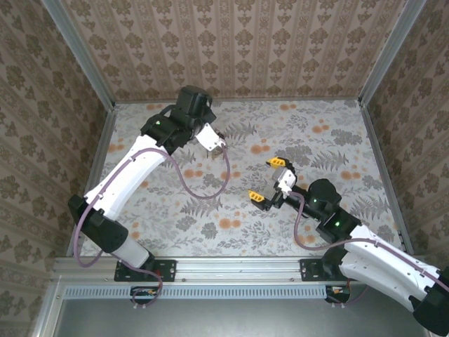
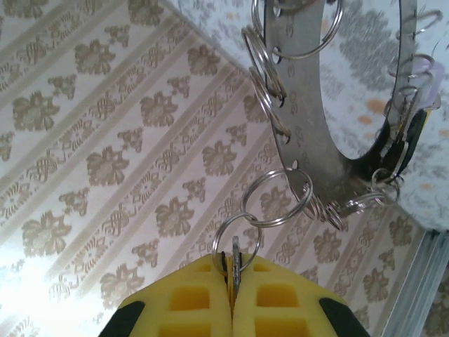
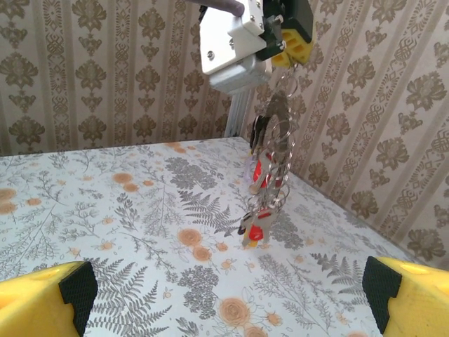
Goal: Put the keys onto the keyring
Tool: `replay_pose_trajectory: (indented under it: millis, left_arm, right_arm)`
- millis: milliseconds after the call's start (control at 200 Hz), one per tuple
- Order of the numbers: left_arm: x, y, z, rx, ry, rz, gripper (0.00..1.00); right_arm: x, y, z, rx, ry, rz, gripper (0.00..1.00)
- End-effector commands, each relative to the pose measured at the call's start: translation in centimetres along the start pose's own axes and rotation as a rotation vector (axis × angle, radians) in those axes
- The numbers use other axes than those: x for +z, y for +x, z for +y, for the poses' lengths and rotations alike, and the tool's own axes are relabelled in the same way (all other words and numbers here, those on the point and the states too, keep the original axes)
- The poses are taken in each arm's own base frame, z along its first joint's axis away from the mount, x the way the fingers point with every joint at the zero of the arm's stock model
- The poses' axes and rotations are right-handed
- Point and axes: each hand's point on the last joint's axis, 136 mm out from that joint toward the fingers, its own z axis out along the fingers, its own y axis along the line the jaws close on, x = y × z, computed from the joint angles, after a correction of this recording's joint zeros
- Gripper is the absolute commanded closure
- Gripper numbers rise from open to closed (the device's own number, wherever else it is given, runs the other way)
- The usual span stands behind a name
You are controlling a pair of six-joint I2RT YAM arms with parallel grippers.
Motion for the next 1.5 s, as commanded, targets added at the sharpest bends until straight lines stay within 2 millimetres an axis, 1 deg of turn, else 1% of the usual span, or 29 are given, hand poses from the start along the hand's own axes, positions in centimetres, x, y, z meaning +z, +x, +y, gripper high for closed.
replay_pose_trajectory:
  millis: [0,80,140,230,330,390,445,530,600,640,725,785,845,945,1065,1125,1180,1225,1285,1380,1495]
  left_arm:
    - [-3.4,-2.6,1.1,-0.087,-0.008,-0.099,1.00]
    - [-4.9,-5.1,0.8,-0.099,0.011,-0.183,1.00]
    - [-5.8,-6.3,0.6,-0.103,0.025,-0.216,1.00]
    - [-6.5,-8.0,0.3,-0.109,0.053,-0.246,1.00]
    - [-7.1,-9.9,-0.6,-0.118,0.094,-0.281,1.00]
    - [-7.4,-10.9,-1.5,-0.126,0.131,-0.306,1.00]
    - [-7.8,-11.9,-2.2,-0.161,0.169,-0.340,1.00]
    - [-8.5,-13.6,-2.5,-0.308,0.237,-0.409,1.00]
    - [-9.9,-16.3,-3.1,-0.420,0.340,-0.537,1.00]
    - [-10.2,-17.9,-3.2,-0.462,0.386,-0.584,1.00]
    - [-10.8,-21.4,-3.6,-0.484,0.463,-0.643,1.00]
    - [-10.8,-23.1,-3.6,-0.507,0.508,-0.658,1.00]
    - [-10.9,-24.4,-3.4,-0.552,0.558,-0.679,1.00]
    - [-10.9,-25.6,-2.3,-0.624,0.609,-0.695,1.00]
    - [-11.0,-26.5,-0.8,-0.649,0.621,-0.696,1.00]
    - [-11.1,-26.6,-0.2,-0.663,0.638,-0.690,1.00]
    - [-10.7,-26.5,0.0,-0.692,0.662,-0.673,1.00]
    - [-10.2,-26.3,-0.2,-0.707,0.681,-0.666,1.00]
    - [-9.0,-26.3,-1.0,-0.717,0.709,-0.669,1.00]
    - [-7.1,-26.4,-2.1,-0.765,0.765,-0.722,1.00]
    - [-4.2,-26.5,-3.7,-0.806,0.810,-0.770,1.00]
  right_arm:
    - [-0.5,0.2,-0.2,-0.035,0.008,0.005,0.00]
    - [-0.8,0.0,-0.9,-0.038,0.044,0.000,0.00]
    - [-1.2,0.0,-1.6,-0.039,0.079,-0.002,0.00]
    - [-1.8,-0.2,-2.9,-0.045,0.134,-0.010,0.00]
    - [-2.5,0.0,-4.3,-0.041,0.184,0.003,0.00]
    - [-2.9,0.3,-5.2,-0.035,0.215,0.021,0.00]
    - [-3.2,0.9,-6.2,-0.023,0.258,0.058,0.00]
    - [-3.9,1.9,-8.3,0.003,0.360,0.119,0.00]
    - [-4.1,2.7,-9.0,0.010,0.386,0.144,0.01]
    - [-4.2,3.0,-9.3,0.017,0.398,0.149,0.00]
    - [-4.2,3.7,-10.0,0.047,0.423,0.148,0.01]
    - [-4.2,4.1,-10.5,0.069,0.444,0.149,0.00]
    - [-4.3,4.4,-11.1,0.090,0.466,0.152,0.01]
    - [-4.5,4.7,-12.0,0.107,0.499,0.152,0.01]
    - [-4.9,4.8,-13.1,0.121,0.533,0.150,0.01]
    - [-5.2,4.8,-13.4,0.121,0.542,0.153,0.00]
    - [-5.4,5.0,-13.8,0.123,0.549,0.159,0.01]
    - [-5.5,5.0,-14.1,0.126,0.556,0.162,0.01]
    - [-5.6,5.0,-14.3,0.131,0.564,0.160,0.00]
    - [-5.8,4.9,-14.6,0.132,0.572,0.154,0.00]
    - [-5.9,5.1,-14.6,0.133,0.580,0.159,0.00]
